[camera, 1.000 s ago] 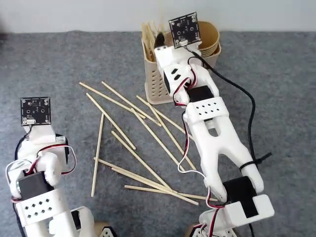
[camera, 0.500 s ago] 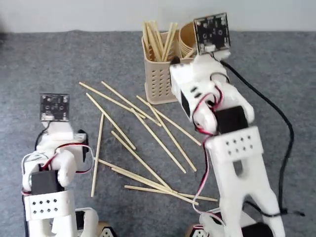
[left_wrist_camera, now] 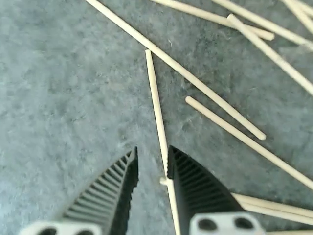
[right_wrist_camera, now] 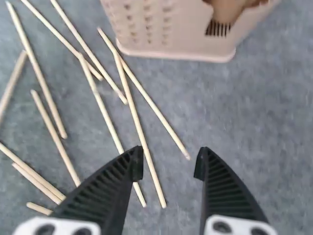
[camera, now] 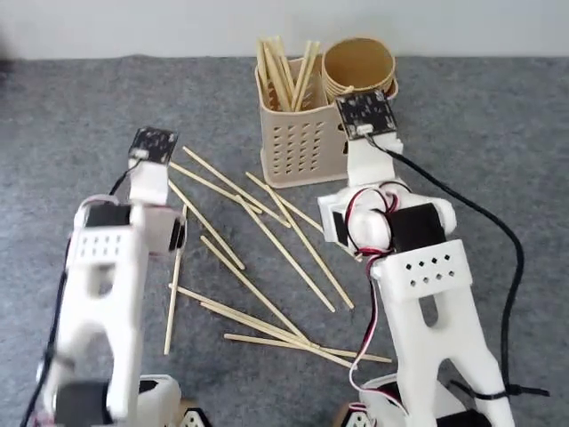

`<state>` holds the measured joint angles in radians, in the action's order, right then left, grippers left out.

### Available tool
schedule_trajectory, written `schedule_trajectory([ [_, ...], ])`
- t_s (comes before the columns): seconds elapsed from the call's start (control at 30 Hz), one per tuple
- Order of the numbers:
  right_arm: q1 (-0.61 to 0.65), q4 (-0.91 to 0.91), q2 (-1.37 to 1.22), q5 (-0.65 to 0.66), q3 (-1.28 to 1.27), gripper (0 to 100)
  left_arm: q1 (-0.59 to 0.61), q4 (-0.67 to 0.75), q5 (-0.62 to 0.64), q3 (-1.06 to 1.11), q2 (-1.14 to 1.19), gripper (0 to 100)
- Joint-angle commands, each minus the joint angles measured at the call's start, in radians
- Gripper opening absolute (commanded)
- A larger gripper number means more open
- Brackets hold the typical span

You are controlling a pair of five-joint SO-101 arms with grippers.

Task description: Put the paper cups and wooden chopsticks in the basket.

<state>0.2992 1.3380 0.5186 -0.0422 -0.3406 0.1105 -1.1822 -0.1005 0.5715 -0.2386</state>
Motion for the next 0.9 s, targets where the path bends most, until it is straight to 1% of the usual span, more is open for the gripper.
schedule_trajectory([
  [0.0, -0.061, -0.013, 0.048, -0.011, -0.017, 18.0, -0.008, -0.002, -0.057, -0.185, 0.206, 10],
  [0.2, -0.145, 0.008, 0.048, -0.011, -0.032, 18.0, -0.002, -0.003, -0.077, -0.392, 0.509, 10],
  [0.4, -0.162, 0.054, 0.048, -0.011, -0.032, 18.0, -0.009, -0.015, -0.077, -0.521, 0.717, 10],
  [0.5, -0.162, 0.061, 0.048, -0.011, -0.032, 18.0, -0.003, -0.077, -0.077, -0.588, 0.746, 8],
  [0.57, -0.162, 0.061, 0.048, -0.011, -0.032, 18.0, -0.003, -0.084, -0.078, -0.602, 0.76, 2],
  [0.6, -0.162, 0.061, 0.048, -0.011, -0.032, 18.0, -0.005, -0.086, -0.078, -0.604, 0.763, 1],
  [0.73, -0.162, 0.074, 0.048, -0.011, -0.032, 18.0, -0.009, -0.146, -0.075, -0.61, 0.741, 1],
  [0.87, -0.162, 0.074, 0.048, -0.011, -0.032, 18.0, -0.009, -0.242, -0.077, -0.642, 0.624, 1],
])
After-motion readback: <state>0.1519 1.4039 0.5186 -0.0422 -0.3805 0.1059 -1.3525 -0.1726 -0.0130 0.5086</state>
